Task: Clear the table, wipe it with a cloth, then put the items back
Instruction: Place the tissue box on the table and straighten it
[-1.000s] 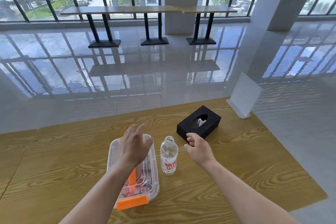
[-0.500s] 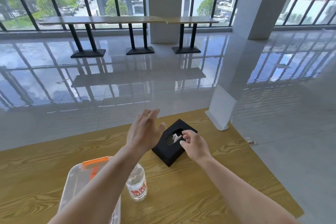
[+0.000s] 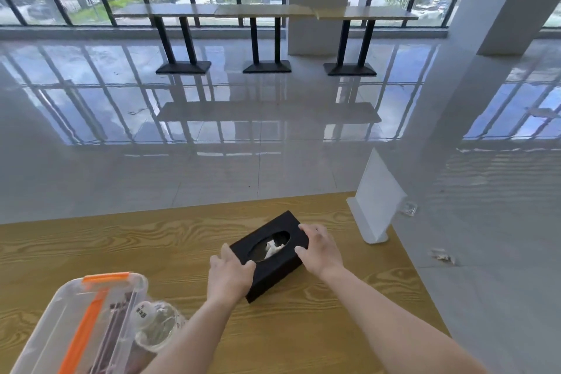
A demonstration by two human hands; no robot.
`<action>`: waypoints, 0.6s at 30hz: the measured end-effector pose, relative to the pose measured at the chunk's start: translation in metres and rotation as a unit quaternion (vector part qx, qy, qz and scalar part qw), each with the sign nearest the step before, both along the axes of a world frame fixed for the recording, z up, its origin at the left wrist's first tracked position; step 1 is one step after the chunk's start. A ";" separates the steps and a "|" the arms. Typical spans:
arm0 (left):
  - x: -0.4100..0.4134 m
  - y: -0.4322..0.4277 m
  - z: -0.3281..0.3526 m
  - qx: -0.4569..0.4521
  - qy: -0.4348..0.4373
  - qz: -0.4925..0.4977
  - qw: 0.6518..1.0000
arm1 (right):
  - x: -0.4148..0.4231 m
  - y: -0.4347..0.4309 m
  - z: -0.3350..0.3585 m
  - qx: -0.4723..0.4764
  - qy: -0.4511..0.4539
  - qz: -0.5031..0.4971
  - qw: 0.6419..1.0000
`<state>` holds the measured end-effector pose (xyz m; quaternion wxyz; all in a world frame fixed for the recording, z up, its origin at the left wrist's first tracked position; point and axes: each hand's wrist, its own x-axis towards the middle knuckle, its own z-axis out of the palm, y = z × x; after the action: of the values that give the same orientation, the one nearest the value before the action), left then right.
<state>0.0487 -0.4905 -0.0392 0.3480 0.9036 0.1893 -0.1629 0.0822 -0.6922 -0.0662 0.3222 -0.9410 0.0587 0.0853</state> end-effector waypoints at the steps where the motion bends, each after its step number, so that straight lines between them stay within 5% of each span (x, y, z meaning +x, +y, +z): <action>1: 0.004 -0.001 -0.005 -0.018 0.015 0.028 0.999 | 0.004 0.000 -0.003 -0.004 0.008 0.004 1.000; 7: 0.020 -0.004 -0.033 -0.094 0.053 0.127 0.986 | 0.024 -0.003 -0.019 0.003 0.061 -0.016 0.998; 18: 0.041 -0.012 -0.040 -0.219 0.025 0.117 0.968 | 0.011 -0.026 -0.034 0.044 0.037 -0.084 0.995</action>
<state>0.0893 -0.5024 -0.0793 0.5493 0.7723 0.2625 -0.1813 0.0934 -0.7182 -0.1000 0.3669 -0.9138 0.1455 0.0953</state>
